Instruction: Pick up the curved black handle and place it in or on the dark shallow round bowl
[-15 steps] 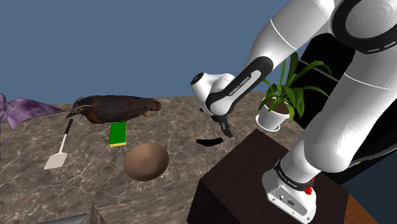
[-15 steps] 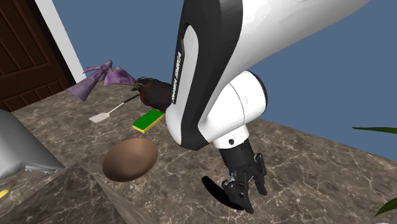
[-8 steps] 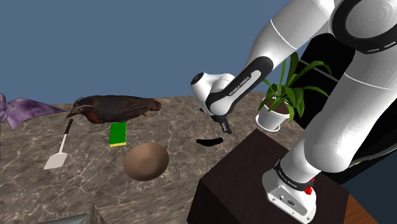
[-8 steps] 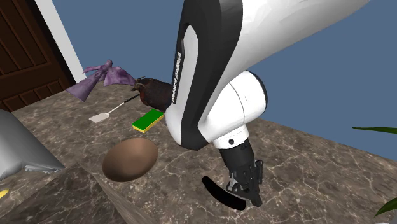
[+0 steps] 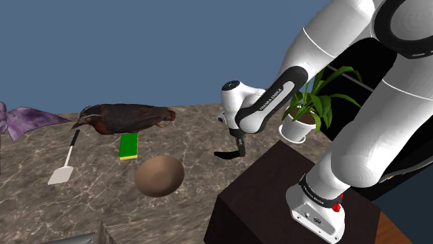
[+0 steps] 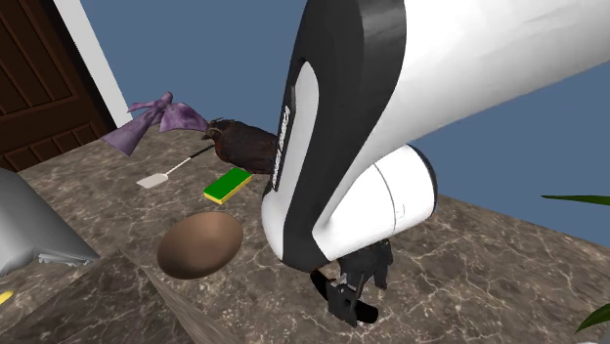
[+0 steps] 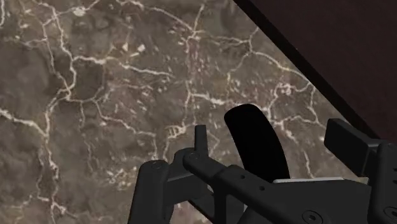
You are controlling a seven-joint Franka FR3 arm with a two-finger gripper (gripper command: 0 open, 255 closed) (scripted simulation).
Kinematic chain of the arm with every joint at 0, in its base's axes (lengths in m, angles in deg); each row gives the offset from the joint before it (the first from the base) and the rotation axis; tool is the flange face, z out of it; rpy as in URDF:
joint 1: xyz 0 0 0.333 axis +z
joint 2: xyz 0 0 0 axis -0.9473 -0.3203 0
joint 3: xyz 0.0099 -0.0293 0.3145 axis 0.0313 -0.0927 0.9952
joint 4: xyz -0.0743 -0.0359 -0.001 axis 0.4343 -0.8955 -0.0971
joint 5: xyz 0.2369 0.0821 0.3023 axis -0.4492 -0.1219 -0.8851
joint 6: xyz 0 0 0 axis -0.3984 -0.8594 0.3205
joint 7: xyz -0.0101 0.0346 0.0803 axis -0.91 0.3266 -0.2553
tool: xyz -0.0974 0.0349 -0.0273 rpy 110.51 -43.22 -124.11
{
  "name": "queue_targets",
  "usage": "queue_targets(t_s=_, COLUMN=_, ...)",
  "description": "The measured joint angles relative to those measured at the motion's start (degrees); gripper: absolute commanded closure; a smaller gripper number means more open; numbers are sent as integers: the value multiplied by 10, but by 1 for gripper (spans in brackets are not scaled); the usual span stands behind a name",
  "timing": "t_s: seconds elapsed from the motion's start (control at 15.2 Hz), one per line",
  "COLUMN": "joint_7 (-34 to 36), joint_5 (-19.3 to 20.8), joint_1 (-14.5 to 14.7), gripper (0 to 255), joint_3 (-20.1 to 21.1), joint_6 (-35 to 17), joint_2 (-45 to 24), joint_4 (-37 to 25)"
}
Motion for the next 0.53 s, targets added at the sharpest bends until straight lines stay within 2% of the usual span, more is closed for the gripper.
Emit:
queue_targets(t_s=0.07, joint_7=-13, joint_5=-19, joint_1=-2, gripper=0, joint_3=2, joint_6=-61, joint_2=4, joint_4=23)
queue_targets(t_s=0.2, joint_7=-61, joint_5=-86, joint_1=-5, gripper=0, joint_3=14, joint_6=-178, joint_2=1, joint_4=55)
queue_targets(t_s=0.26, joint_7=-79, joint_5=-113, joint_1=-5, gripper=0, joint_3=20, joint_6=-214, joint_2=1, joint_4=64)
queue_targets(t_s=0.4, joint_7=-90, joint_5=-126, joint_1=-7, gripper=0, joint_3=22, joint_6=-253, joint_2=-9, joint_4=72)
queue_targets(t_s=0.53, joint_7=-82, joint_5=-116, joint_1=-6, gripper=0, joint_3=18, joint_6=-279, joint_2=-31, joint_4=70)
